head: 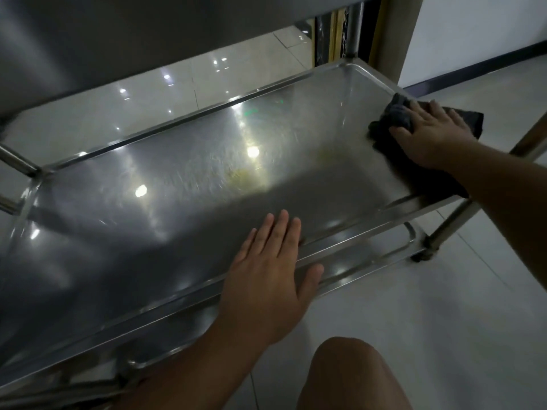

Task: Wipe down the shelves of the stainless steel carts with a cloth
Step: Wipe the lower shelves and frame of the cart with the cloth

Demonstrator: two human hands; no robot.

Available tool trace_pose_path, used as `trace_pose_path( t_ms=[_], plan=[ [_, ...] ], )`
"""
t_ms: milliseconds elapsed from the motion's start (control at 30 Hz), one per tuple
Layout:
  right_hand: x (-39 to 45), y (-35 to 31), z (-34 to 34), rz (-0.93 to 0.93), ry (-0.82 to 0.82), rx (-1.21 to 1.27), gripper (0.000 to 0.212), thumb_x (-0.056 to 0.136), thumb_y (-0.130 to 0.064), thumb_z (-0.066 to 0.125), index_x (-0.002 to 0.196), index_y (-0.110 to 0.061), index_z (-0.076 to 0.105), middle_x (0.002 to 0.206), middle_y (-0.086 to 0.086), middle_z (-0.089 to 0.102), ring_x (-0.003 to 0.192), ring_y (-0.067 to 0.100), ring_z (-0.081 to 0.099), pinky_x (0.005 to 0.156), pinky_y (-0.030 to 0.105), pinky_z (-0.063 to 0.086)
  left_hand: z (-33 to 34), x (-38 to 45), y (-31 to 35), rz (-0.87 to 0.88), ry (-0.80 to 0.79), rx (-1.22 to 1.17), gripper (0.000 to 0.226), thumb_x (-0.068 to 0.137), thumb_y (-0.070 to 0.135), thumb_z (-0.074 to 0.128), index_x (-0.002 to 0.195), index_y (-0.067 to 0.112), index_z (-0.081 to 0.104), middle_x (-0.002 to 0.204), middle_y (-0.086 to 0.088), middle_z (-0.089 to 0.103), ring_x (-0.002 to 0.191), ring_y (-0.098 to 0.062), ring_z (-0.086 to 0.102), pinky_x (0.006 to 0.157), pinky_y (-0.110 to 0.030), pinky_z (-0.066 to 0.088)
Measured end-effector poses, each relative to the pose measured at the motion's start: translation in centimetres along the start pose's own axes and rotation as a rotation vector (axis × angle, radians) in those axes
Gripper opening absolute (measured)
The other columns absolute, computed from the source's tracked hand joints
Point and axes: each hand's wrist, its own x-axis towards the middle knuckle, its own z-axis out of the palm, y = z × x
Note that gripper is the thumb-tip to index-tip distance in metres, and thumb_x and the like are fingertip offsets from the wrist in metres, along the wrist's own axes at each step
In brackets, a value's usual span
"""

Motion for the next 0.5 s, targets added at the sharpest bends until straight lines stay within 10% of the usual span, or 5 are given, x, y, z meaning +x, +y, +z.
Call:
trace_pose_path(
  t_ms=[267,500],
  plan=[
    [-11.0,0.0,1.7,-0.155,-0.072,-0.047,0.084,0.084,-0.087,-0.013,0.159,-0.05,-0.011,0.164,-0.017,-0.016,0.154,0.012,-0.013,0.119,0.038,-0.006,-0.2,0.0,0.2,0.005,-0.007,-0.003,0.083,0.099,0.071,-0.006,0.169,0.026,-0.007,0.175,0.005,-0.017,0.16,-0.011,-0.021,0.131,-0.037,-0.002],
    [-1.2,0.5,-0.3,-0.056,-0.001,-0.042,0.075,0.097,-0.074,0.007,0.164,-0.04,0.002,0.174,-0.002,0.005,0.16,0.027,-0.001,0.126,0.051,-0.002,0.1,0.0,-0.1,0.013,0.023,0.007,0.083,0.102,0.073,0.004,0.17,0.026,-0.003,0.176,0.005,-0.012,0.161,-0.011,-0.018,0.131,-0.036,-0.005]
  ],
)
